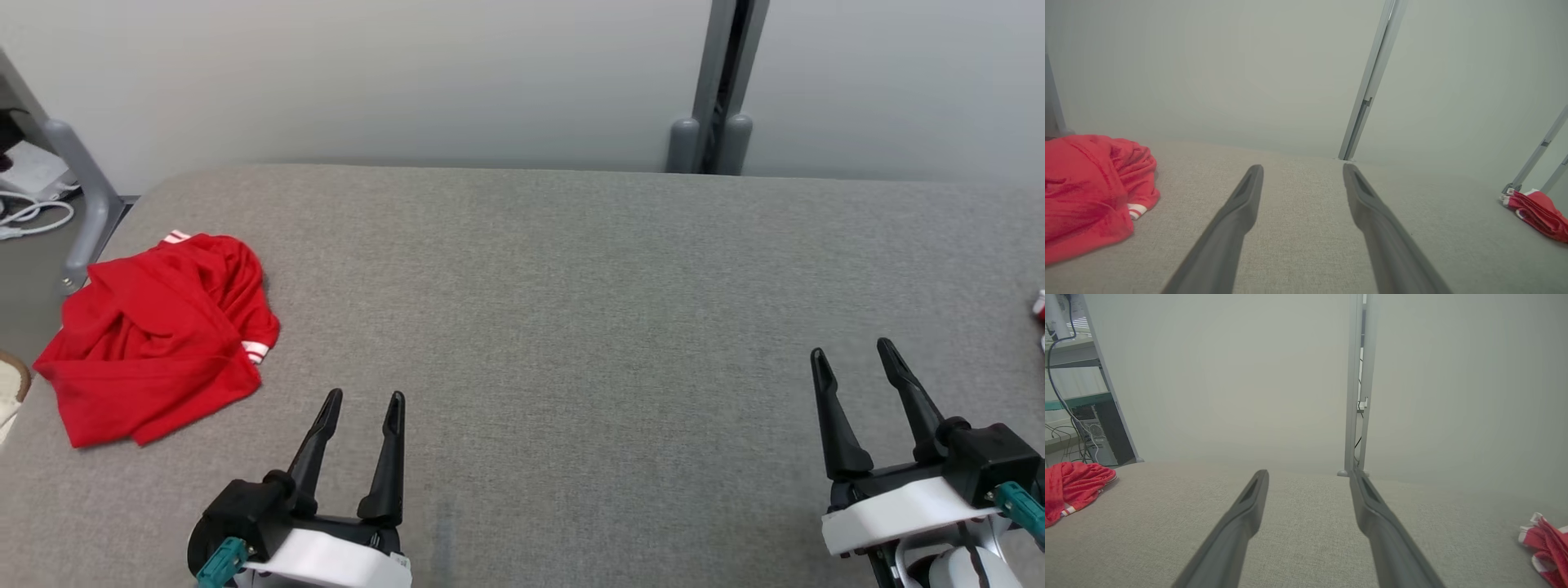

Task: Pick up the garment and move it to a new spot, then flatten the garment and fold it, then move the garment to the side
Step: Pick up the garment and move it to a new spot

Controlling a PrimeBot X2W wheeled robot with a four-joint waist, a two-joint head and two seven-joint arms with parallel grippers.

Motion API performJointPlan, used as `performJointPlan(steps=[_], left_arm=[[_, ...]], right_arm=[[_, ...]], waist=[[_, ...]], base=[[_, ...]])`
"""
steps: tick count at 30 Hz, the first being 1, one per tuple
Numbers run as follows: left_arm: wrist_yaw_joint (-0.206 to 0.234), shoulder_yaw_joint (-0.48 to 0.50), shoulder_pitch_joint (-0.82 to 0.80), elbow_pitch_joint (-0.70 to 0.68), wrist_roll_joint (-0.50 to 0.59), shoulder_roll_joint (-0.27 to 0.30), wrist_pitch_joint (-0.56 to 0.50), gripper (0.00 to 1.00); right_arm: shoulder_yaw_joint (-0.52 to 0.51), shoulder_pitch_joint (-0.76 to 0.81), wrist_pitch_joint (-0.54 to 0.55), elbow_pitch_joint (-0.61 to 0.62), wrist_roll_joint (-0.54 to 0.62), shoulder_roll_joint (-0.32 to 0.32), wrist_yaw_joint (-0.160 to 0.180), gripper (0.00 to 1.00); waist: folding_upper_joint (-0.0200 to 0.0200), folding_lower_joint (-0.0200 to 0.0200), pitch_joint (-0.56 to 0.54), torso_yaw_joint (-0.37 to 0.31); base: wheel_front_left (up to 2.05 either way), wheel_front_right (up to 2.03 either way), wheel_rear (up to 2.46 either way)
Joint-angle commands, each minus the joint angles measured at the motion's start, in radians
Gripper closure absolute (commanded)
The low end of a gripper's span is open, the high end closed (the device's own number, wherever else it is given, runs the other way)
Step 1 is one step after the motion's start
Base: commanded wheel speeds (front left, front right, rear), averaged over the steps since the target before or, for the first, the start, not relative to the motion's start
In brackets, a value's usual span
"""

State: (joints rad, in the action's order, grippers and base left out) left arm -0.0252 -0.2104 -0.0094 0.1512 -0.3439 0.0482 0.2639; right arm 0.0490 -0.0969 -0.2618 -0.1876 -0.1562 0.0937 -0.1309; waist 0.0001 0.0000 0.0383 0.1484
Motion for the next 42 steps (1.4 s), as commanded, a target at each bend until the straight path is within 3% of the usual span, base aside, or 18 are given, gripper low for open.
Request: performJointPlan(steps=[1,8,18,22,29,42], left_arm=[[0.007,-0.004,-0.02,0.001,-0.006,0.005,0.001,0.0],[0.019,0.014,-0.01,-0.002,-0.003,0.005,0.001,0.0],[0.009,0.121,0.021,-0.017,0.05,0.004,0.001,0.0],[0.0,0.155,0.032,-0.04,0.059,0.004,0.001,0.0],[0.02,0.165,0.067,-0.076,0.042,0.004,0.001,0.0],[0.026,0.161,0.066,-0.078,0.04,0.005,0.001,0.0]], right_arm=[[0.003,-0.006,-0.004,0.004,0.001,0.007,0.0,0.0],[0.038,-0.004,-0.004,-0.004,-0.014,0.014,0.0,0.0],[0.111,-0.002,-0.004,-0.02,-0.046,0.001,0.0,0.0],[0.18,-0.035,-0.004,-0.035,-0.042,0.005,0.0,0.0],[0.261,-0.084,-0.004,-0.066,-0.072,0.008,0.0,0.0],[0.285,-0.09,-0.004,-0.085,-0.099,0.019,0.0,0.0]], waist=[[-0.0001,0.0,0.015,0.037],[-0.0001,0.0,0.015,0.162],[-0.0001,0.0,-0.031,0.326],[-0.0001,0.0,-0.02,0.347],[-0.0001,0.0,-0.01,0.362],[-0.0001,0.0,-0.022,0.356]], base=[[0.0,0.0,0.0],[0.0,0.0,0.0],[0.0,0.0,0.0],[0.0,0.0,0.0],[0.0,0.0,0.0],[0.0,0.0,0.0]])
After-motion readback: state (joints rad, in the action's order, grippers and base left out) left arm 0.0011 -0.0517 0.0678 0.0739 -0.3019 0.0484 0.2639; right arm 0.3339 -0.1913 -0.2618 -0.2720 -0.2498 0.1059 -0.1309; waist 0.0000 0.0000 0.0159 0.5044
